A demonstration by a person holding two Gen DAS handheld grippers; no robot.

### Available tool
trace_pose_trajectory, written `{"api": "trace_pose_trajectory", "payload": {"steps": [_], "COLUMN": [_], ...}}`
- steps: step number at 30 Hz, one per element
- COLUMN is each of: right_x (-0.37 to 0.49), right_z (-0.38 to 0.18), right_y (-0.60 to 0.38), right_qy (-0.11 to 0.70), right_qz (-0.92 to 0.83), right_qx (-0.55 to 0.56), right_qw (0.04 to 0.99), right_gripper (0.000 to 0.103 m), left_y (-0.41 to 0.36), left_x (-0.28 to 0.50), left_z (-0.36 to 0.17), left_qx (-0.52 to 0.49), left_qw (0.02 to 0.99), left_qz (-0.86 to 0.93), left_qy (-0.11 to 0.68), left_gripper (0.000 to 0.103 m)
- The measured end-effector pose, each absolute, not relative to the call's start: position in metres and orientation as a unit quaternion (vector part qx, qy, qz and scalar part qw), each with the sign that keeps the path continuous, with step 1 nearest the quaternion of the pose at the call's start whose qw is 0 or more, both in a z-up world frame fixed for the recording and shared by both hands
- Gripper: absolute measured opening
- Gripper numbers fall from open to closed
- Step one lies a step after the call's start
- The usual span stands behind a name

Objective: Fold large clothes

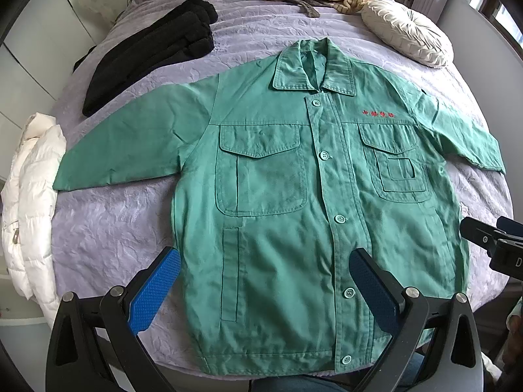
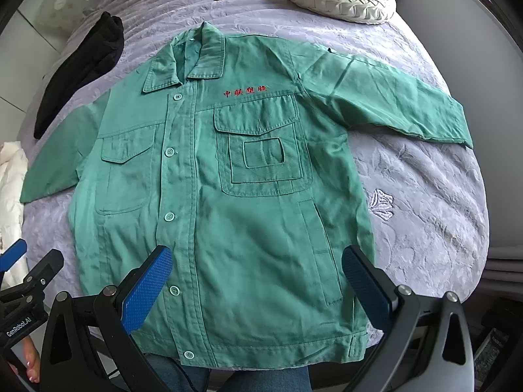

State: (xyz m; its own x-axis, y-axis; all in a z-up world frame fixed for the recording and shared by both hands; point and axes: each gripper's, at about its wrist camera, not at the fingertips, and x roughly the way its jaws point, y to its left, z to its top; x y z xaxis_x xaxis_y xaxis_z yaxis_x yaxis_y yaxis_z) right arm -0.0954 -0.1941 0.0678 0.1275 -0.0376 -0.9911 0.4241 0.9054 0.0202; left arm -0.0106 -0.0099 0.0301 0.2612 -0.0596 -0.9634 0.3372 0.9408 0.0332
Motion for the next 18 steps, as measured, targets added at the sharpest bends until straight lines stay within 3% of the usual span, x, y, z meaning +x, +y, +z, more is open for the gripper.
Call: {"api": "trace_pose_trajectory", "payload": {"steps": [18], "right_x": [-0.098], "right_z": [0.063], "right_y": [-0.199], "right_qy": [0.648], "right_qz": [-0.15], "right_qx": [0.171], "right_qw": [0.727], "right_gripper": [0.103], "left_y": [0.004], "left_x": [-0.004], "left_z": [0.017], "left_qx": [0.09], "left_qw": [0.777], "left_qz": [-0.13], "left_qy": [0.609], "left_gripper": [0.103]}}
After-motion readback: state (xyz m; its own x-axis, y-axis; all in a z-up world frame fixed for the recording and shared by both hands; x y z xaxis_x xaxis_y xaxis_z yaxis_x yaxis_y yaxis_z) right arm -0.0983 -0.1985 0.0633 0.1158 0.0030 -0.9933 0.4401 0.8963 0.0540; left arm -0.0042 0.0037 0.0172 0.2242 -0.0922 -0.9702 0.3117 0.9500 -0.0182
